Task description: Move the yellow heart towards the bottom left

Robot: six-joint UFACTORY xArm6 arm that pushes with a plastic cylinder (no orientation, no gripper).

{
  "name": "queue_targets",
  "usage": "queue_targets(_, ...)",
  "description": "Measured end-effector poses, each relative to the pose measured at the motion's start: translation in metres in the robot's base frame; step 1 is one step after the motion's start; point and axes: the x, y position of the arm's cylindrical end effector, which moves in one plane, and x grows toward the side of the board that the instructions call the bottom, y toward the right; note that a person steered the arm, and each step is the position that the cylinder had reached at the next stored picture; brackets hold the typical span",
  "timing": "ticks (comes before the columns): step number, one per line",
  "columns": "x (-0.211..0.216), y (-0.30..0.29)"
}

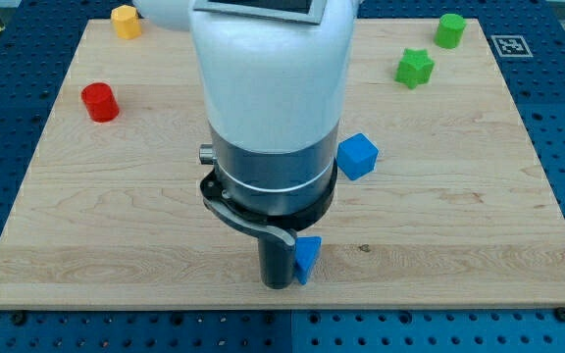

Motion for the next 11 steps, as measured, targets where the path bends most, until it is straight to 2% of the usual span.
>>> queue_targets(2,-0.002,0.003)
queue_targets(3,-0.013,-0.033)
queue_targets(4,-0.045,-0.058)
queue_targets(7,-0.048,-0.009)
queue_targets(9,-0.084,0.05)
queue_targets(11,-0.084,0.041)
